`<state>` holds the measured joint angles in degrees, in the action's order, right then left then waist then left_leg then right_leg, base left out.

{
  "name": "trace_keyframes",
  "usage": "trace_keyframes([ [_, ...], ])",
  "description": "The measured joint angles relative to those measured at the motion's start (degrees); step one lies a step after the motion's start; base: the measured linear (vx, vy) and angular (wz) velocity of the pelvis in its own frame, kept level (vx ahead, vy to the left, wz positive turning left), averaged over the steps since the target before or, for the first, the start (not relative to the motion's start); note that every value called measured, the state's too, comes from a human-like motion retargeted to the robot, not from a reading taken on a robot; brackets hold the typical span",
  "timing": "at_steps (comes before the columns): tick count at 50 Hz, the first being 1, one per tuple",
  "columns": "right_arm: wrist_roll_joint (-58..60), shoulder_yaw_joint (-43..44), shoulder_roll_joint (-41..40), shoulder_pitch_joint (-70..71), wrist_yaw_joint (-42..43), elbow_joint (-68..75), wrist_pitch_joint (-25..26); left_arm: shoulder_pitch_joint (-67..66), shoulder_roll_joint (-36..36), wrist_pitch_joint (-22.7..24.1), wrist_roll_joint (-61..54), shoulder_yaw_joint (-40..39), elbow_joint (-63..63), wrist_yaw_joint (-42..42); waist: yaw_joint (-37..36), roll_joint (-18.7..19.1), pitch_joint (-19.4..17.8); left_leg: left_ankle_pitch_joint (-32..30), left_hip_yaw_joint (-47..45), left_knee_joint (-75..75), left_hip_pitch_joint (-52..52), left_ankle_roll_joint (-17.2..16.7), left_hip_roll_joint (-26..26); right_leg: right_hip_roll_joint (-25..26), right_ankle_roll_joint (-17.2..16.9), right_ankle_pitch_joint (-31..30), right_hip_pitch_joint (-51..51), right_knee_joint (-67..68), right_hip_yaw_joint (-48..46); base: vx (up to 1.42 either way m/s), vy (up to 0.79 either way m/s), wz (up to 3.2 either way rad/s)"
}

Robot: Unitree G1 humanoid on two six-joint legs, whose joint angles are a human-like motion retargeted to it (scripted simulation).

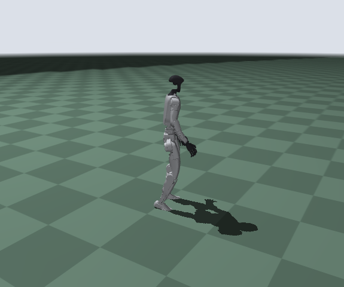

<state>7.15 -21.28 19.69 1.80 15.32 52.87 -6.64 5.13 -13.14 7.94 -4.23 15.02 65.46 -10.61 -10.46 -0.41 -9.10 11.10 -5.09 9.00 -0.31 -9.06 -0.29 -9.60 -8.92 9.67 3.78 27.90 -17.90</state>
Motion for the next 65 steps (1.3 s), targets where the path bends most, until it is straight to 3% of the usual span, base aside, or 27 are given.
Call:
trace_keyframes([
  [3, 1.41, -2.31, -0.20, 2.27, 1.00, -2.68, -0.59, -0.87, 0.08, 0.19, -1.94, 0.25, 0.47, 0.07, 0.32, 0.06, -0.56, -0.95, 4.86, -0.51, -0.19, 0.40, -1.11, 2.73, -0.24, 0.93, 1.43, -1.68, 6.76, 0.02, 0.03, 1.45],
  [5, -0.18, -3.65, -0.45, 3.77, -2.99, -4.90, -1.58, -1.53, 0.22, 0.01, -2.72, 0.52, 0.73, 2.20, 0.86, 0.30, -1.15, -1.53, 8.22, -1.25, 0.23, 0.62, -1.83, 4.58, -0.21, 0.90, 1.51, -4.49, 11.18, 0.02, 0.01, 1.61],
  [7, 2.92, -4.48, 0.37, 5.74, 1.60, -6.95, -0.89, -1.87, 0.43, 0.52, -4.63, 0.80, 0.76, 0.29, 1.67, 0.53, -2.30, -2.07, 11.93, -2.17, 1.01, 0.38, -2.82, 6.09, -0.19, 0.30, 0.21, -9.32, 15.79, 0.03, -0.01, 1.67],
  [11, 4.97, -5.82, 0.79, 8.53, 2.59, -11.19, -1.49, -2.77, 1.22, 1.55, -5.03, 1.49, 1.21, -0.39, 2.44, 0.46, -2.95, -3.27, 18.44, -4.53, 1.88, 0.37, -5.31, 6.73, -0.82, -3.55, -0.68, -14.94, 22.14, 0.03, 0.00, 1.59],
  [20, 6.73, -7.10, 1.83, 14.09, 2.72, -13.19, -1.57, -4.24, 4.92, 2.14, -6.66, -2.59, -1.12, -1.10, -3.25, 1.63, -2.75, -3.18, 27.63, -5.51, 0.30, 0.86, -8.77, 2.19, -3.29, -5.28, -3.34, -18.66, 12.04, 0.03, -0.06, 1.10],
  [23, 7.06, -7.84, 2.23, 15.01, 2.92, -11.63, -1.95, -5.68, 5.96, 3.07, -6.99, -3.29, -2.81, -0.69, -4.72, 1.53, -2.63, -0.23, 20.10, -1.19, -2.99, 1.87, -8.41, 0.12, -4.79, -4.61, -2.68, -16.40, 7.27, 0.00, -0.04, 1.18],
  [26, 7.72, -8.32, 1.97, 16.10, 3.09, -9.66, -0.60, -6.18, 5.93, 2.53, -7.57, -3.35, -3.77, 0.32, -5.20, 0.54, -3.01, 2.45, 2.34, 3.62, -6.49, 3.28, -4.57, -1.60, -5.04, -3.08, -2.99, -15.43, 3.39, 0.02, -0.06, 1.42],
  [28, -5.46, -4.48, 0.10, 15.90, 2.67, -9.35, -2.63, -6.27, 6.13, 1.92, -8.34, -3.68, -4.04, 0.80, -3.80, 0.73, -2.24, 3.83, -8.10, 6.21, -8.74, 3.21, -1.23, -1.75, -5.49, -2.88, -4.00, -16.49, -1.16, 0.08, 0.00, 1.96],
  [31, 5.24, -7.15, 1.32, 15.71, 4.24, -8.59, 0.25, -6.46, 5.54, 0.94, -6.49, -4.05, -3.68, 0.10, -3.11, 0.68, -1.99, 1.96, -14.58, 5.22, -8.73, 0.99, 0.90, -0.26, -6.00, -3.73, -7.99, -21.57, -6.24, 0.10, -0.01, 1.62],
  [33, 7.73, -7.09, 0.37, 13.77, 4.74, -8.90, -0.07, -7.64, 5.06, 1.37, -4.57, -4.43, -3.13, 0.16, -3.21, 0.15, -0.36, -0.71, -13.62, 3.07, -8.89, -0.43, 0.69, 0.21, -6.07, -3.35, -8.48, -21.69, -8.95, 0.15, 0.01, 1.03],
  [35, -11.09, -2.05, -4.08, 12.00, 2.21, -9.84, -3.07, -7.20, 4.52, 0.95, -6.11, -5.40, -1.87, 1.38, -4.55, -1.06, -0.74, -2.65, -11.72, 0.06, -6.88, -0.83, -0.07, -0.47, -5.87, -1.71, -8.73, -18.58, -10.68, 0.17, 0.02, 0.68],
  [37, 4.50, -6.39, -2.68, 12.35, 3.31, -9.11, 0.84, -5.99, 3.93, -0.36, -5.45, -6.30, -0.23, 0.89, -5.25, -1.70, -1.79, -3.38, -9.40, -2.02, -4.91, -0.83, -0.57, 0.29, -5.25, -1.78, -11.12, -20.09, -11.81, 0.16, 0.01, 0.67],
  [43, 4.15, -7.77, -6.32, 11.13, 3.86, -8.07, 0.92, -3.98, 2.64, -1.32, -5.82, -7.53, 2.86, 0.46, -4.90, -2.75, -2.13, -2.94, -5.47, -3.66, -2.78, -0.55, 0.29, -1.76, -0.76, 0.62, -5.77, -3.37, -11.53, 0.12, 0.03, 0.60],
  [45, -15.55, -3.24, -9.56, 10.23, 2.34, -8.30, -2.54, -3.68, 2.41, -1.60, -7.02, -7.38, 1.80, 0.83, -4.11, -2.56, -2.48, -3.00, -4.23, -3.69, -2.24, -0.47, 0.76, -1.17, 0.07, 0.98, -3.08, 1.21, -7.94, 0.08, 0.00, 0.48],
  [47, 3.88, -9.14, -6.98, 10.61, 4.30, -6.51, 0.35, -3.81, 2.00, -1.13, -3.86, -6.83, -0.19, -0.82, -3.33, -2.33, -2.32, -3.14, -3.15, -3.77, -2.11, -0.72, 0.92, -0.41, -0.41, 1.70, 0.01, 4.28, -4.25, 0.06, 0.02, 0.52],
  [48, 4.74, -9.30, -6.96, 10.15, 4.95, -6.29, 0.43, -4.05, 1.95, -0.84, -3.25, -6.53, -1.77, -1.60, -2.52, -2.01, -2.15, -3.09, -2.41, -3.57, -2.29, -0.97, 1.05, 0.03, -0.61, 2.08, 1.11, 4.63, -3.22, 0.05, 0.02, 0.54],
  [53, 5.57, -9.36, -6.15, 8.34, 5.86, -4.64, 0.35, -4.48, 1.15, 0.24, 0.35, -3.89, -13.15, -3.74, -0.05, -1.44, -1.97, -2.36, -1.08, -3.10, -1.78, -0.55, 0.67, -0.31, -1.36, 2.56, 4.49, 0.10, -2.21, 0.08, -0.01, 0.27],
  [55, -10.13, -4.51, -7.61, 7.01, 5.47, -4.81, -2.64, -4.13, 0.29, 0.55, -0.08, -1.75, -19.15, -3.93, 0.92, -1.81, -1.87, -2.12, -0.91, -3.29, -1.31, -0.23, -0.10, -0.31, -2.13, 0.08, 4.87, -4.42, -1.56, 0.11, -0.05, 0.11],
  [57, 4.62, -8.25, -4.95, 6.59, 5.52, -3.45, 1.87, -2.56, -0.56, 0.09, 2.47, 0.01, -24.26, -4.86, 1.38, -1.72, -2.60, -1.86, -1.03, -3.94, 0.56, -0.22, -0.46, 0.77, -3.48, -4.58, 3.13, -9.99, 0.23, 0.11, -0.08, 0.00],
  [60, 2.74, -6.95, -3.65, 5.11, 6.14, -2.72, 3.86, 1.42, -1.78, -1.02, 3.58, 2.60, -32.16, -7.26, 3.00, -1.24, -2.48, -1.95, -0.71, -4.87, 1.78, -0.95, -1.07, 2.07, -3.59, -9.86, -0.06, -18.05, 2.60, 0.08, -0.06, 0.05],
  [65, -0.03, -5.42, -2.52, 2.88, 5.08, -0.42, 4.53, 13.38, -2.27, -3.79, 11.21, 4.37, -41.71, -11.57, 5.06, -0.11, -0.01, -1.97, -2.32, -6.16, 2.69, -1.47, -0.91, 2.62, -3.55, -9.67, -0.49, -19.42, 4.04, 0.08, -0.05, -0.27],
])
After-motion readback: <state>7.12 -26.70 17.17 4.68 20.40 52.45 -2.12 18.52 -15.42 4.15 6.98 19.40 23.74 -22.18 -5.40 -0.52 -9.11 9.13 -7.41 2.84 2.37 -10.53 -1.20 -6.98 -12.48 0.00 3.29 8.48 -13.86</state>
